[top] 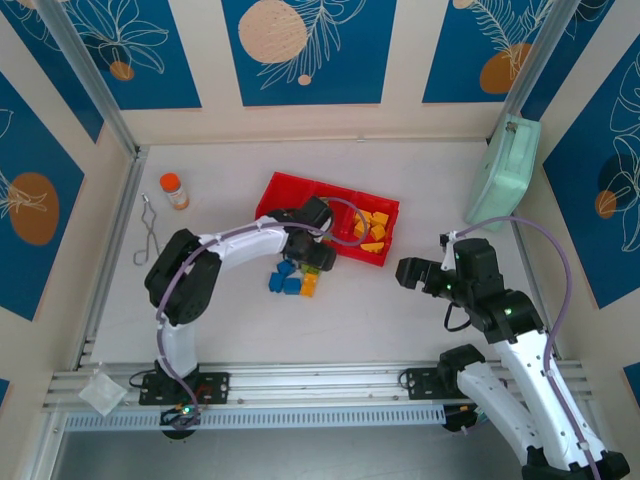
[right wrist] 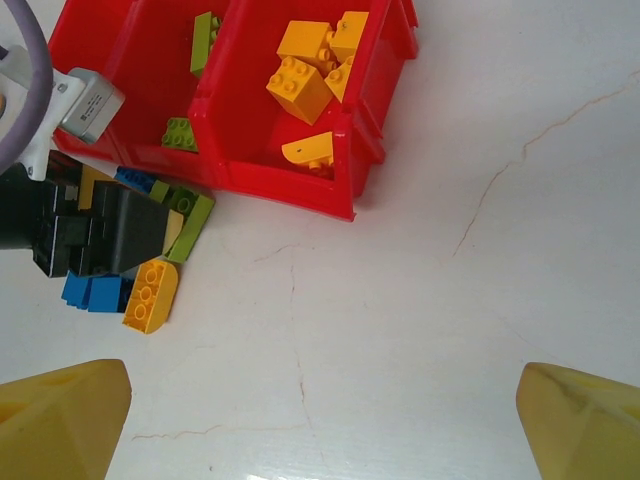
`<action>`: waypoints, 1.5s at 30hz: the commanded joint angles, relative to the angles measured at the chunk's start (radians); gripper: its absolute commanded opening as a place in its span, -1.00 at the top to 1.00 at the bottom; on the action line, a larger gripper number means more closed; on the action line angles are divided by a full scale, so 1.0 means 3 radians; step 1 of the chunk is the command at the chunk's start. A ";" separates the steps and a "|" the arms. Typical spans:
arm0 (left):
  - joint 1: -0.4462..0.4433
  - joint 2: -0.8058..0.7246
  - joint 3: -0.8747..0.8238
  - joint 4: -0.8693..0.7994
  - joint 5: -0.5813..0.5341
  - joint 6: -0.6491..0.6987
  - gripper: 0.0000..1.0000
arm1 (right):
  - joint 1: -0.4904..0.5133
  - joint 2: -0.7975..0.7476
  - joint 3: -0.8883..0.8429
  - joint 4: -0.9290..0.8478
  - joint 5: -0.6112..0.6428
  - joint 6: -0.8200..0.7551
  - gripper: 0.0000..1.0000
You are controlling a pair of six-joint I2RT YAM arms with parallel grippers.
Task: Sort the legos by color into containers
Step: Move the lego to the center of the table.
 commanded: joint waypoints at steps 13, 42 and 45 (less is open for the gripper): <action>-0.0265 -0.0198 -0.0101 -0.0121 0.0132 0.0055 -0.37 | -0.0075 -0.0008 -0.0004 0.0060 -0.0140 -0.0047 -0.98; -0.0095 -0.0006 0.0142 -0.0536 -0.0003 0.0264 -0.20 | -0.0084 -0.0006 -0.0011 0.0053 -0.0145 -0.0043 -0.98; -0.0226 0.0029 0.0183 -0.0572 -0.0074 0.0273 -0.29 | -0.0057 0.0007 -0.0005 0.0043 -0.0130 -0.0043 -0.99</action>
